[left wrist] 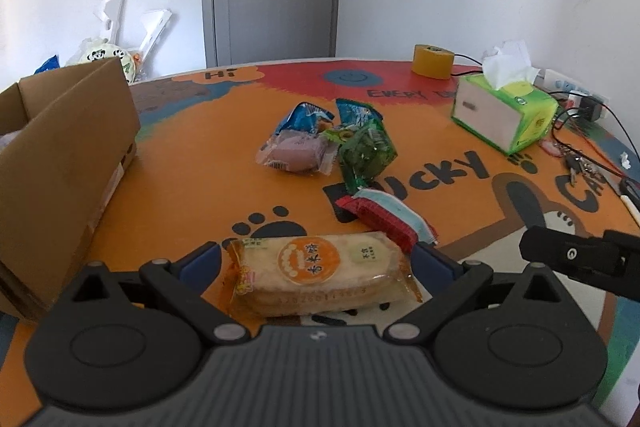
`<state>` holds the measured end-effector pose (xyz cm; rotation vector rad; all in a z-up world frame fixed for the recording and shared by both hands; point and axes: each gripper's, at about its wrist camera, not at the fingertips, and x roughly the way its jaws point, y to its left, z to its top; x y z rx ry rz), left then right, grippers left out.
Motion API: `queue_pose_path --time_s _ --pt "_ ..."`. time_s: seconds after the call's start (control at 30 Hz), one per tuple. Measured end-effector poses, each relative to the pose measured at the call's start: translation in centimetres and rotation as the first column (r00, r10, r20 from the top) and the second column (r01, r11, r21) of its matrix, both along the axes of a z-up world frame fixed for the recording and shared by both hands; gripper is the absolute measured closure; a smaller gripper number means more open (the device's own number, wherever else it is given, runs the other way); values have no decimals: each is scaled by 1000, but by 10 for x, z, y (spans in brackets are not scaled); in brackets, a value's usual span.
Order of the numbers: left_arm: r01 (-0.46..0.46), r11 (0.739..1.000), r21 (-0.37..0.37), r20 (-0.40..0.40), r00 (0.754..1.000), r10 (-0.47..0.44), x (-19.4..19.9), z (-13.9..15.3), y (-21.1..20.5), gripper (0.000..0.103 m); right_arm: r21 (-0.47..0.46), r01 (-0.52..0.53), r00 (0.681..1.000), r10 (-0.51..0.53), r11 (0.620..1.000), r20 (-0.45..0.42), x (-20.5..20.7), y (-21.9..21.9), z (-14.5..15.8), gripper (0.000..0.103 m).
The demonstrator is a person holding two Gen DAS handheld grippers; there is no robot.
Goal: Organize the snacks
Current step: 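Grasp the orange-label cake package with left tool while right tool grasps red bar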
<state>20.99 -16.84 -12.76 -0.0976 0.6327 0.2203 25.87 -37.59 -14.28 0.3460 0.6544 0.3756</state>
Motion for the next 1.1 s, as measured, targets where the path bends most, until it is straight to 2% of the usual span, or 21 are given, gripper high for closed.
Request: queue_pose_path --time_s 0.13,0.2,0.3,0.57,1.1 --pt "-9 1000 -12 -19 1000 9 4 -7 2 2 0 -18 1000 18 1000 -5 4 7 -3 35" --pt "-15 999 -38 -8 1000 15 3 -6 7 3 -3 -29 1000 29 1000 -5 6 11 -2 35" --pt "-10 999 -39 -6 1000 10 3 -5 11 3 -7 -46 999 46 999 1 10 19 -1 35" --pt "3 999 -51 5 1000 -3 0 -1 27 20 -22 -94 996 94 995 6 20 43 2 35" --pt "-45 995 -90 34 998 48 -7 8 67 22 -89 -155 987 158 984 24 36 91 10 43"
